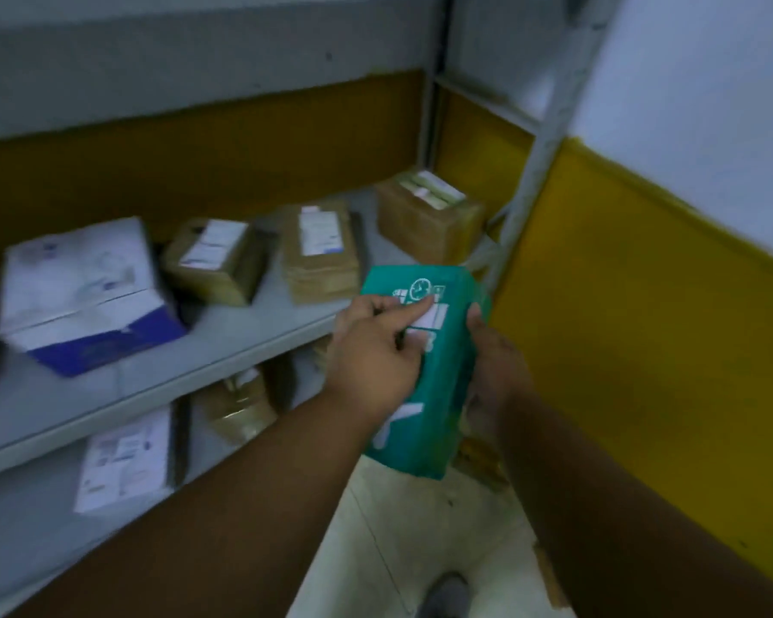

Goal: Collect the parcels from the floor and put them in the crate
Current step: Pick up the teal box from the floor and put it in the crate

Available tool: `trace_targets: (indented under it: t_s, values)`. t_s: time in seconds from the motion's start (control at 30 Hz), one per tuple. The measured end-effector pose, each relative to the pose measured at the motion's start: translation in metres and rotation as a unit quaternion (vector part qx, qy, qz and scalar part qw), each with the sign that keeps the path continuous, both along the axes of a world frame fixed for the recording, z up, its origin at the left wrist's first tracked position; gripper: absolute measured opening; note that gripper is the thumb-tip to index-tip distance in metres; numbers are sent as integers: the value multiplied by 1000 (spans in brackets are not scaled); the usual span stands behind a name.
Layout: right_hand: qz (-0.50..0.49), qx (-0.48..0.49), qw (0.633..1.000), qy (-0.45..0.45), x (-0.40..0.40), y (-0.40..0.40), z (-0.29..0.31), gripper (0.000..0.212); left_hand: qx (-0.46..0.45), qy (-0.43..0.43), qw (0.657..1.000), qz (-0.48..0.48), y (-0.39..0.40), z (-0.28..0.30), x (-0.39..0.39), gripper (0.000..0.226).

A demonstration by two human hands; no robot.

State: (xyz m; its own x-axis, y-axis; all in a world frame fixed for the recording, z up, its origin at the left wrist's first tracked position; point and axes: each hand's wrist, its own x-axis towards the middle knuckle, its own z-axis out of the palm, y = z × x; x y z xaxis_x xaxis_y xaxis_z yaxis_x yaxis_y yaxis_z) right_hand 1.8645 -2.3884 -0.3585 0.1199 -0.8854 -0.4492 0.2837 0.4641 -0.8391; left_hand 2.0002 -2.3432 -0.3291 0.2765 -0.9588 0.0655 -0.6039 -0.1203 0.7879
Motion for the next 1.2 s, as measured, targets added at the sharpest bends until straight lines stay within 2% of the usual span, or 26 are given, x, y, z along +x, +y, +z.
trace_targets:
  t_s: [0.07, 0.13, 0.2, 0.27, 0.37, 0.5, 0.53, 0.63, 0.77, 0.97, 1.13, 1.2]
  values:
    - [67, 35, 995, -71, 48, 34, 1, 70, 36, -106, 993, 37, 48, 8, 38, 71]
    - [130, 55, 984, -108, 97, 71, -3, 75, 102, -77, 986, 108, 97, 10, 85, 110]
    - [169, 59, 981, -78, 147, 108, -7, 80, 131, -15, 977, 169, 146, 7, 130, 124]
    - [204, 38, 978, -1, 195, 146, -7, 90, 123, 2, 967, 224, 194, 5, 168, 120]
    - [225, -7, 968, 107, 249, 193, -4, 80, 110, -7, 944, 310, 255, 4, 207, 116]
    - [351, -5, 930, 105, 303, 248, -14, 104, 110, -6, 910, 400, 314, -9, 237, 122]
    - [387, -23, 915, 109, 312, 264, -17, 98, 111, -3, 900, 421, 330, -14, 241, 122]
    - [418, -123, 881, 183, 323, 305, -17, 53, 124, -7, 881, 457, 373, -28, 243, 119]
    - [442, -159, 858, 206, 335, 347, -28, 38, 123, 20, 870, 477, 425, -40, 250, 107]
    - [434, -164, 851, 246, 398, 403, -47, 50, 148, -20, 874, 462, 489, -70, 293, 77]
    - [403, -136, 863, 272, 490, 486, -78, 43, 165, -31, 884, 436, 568, -105, 384, 81]
    - [391, -116, 866, 291, 533, 531, -92, 49, 184, -40, 892, 410, 608, -119, 430, 90]
